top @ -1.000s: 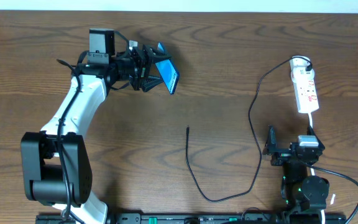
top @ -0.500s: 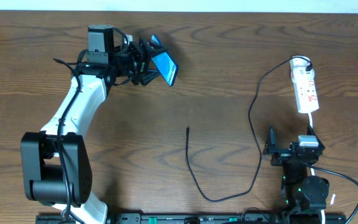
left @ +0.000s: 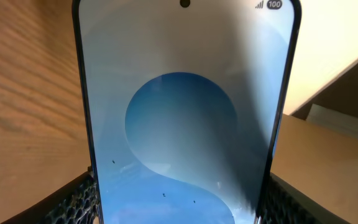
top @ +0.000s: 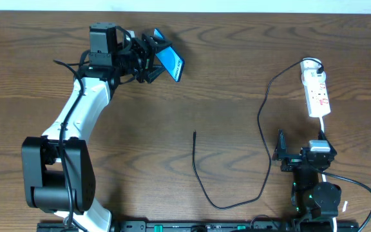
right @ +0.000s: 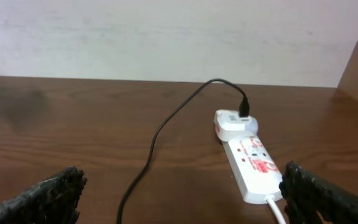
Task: Plug charger to phone and switch on socket
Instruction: 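Tilt the held phone upward with the left gripper, then move the right gripper toward the phone held by the left gripper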
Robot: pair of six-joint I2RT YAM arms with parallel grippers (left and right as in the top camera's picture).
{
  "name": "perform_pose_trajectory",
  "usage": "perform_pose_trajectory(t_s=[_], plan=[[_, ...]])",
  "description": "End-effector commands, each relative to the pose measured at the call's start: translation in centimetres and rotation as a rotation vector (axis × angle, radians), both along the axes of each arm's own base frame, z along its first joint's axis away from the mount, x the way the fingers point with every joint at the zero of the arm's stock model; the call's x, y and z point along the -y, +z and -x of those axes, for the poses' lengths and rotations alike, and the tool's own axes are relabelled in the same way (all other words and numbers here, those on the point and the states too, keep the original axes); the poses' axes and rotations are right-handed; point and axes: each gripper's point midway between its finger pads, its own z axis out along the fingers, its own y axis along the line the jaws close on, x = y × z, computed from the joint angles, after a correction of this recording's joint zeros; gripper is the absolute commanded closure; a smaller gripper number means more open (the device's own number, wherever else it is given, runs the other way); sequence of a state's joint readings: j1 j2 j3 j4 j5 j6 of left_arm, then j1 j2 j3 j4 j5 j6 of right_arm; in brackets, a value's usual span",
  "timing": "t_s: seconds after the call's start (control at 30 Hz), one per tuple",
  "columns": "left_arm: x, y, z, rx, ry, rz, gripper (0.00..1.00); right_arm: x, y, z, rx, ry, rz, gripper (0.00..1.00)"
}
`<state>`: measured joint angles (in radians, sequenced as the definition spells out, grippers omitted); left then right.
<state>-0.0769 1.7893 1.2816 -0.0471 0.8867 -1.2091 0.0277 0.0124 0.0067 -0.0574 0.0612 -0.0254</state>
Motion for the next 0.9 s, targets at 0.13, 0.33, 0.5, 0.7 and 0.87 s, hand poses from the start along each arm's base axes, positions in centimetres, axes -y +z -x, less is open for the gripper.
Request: perform_pose_trajectory(t_s=[0.13,0.33,0.5,0.7,0.87], plan=[[0.2,2.3,-0.1,0.036,0.009,0.033,0.93,-0.6,2.8,0.0,0.116,0.032,-0.096,0.01],[0.2,2.3,-0.2,0.039,0.009,0.033,0.93,-4.3,4.0,0.5,0.144,0.253,-0.136,0.01],[0.2,2.5,-0.3,0.049,0.009,0.034,0.93,-6.2,5.1,1.2,0.139,0.366,-0.157,0.01],[0.2,2.6,-0.3,0.054,0.008,0.035,0.93,-7.0,6.3,1.3,0.091,0.410,-0.136,0.01],[0.2,2.6,-0.3,0.054,0.009,0.035,0.93,-7.7,7.6,0.6,0.005,0.453,-0.087,0.01]])
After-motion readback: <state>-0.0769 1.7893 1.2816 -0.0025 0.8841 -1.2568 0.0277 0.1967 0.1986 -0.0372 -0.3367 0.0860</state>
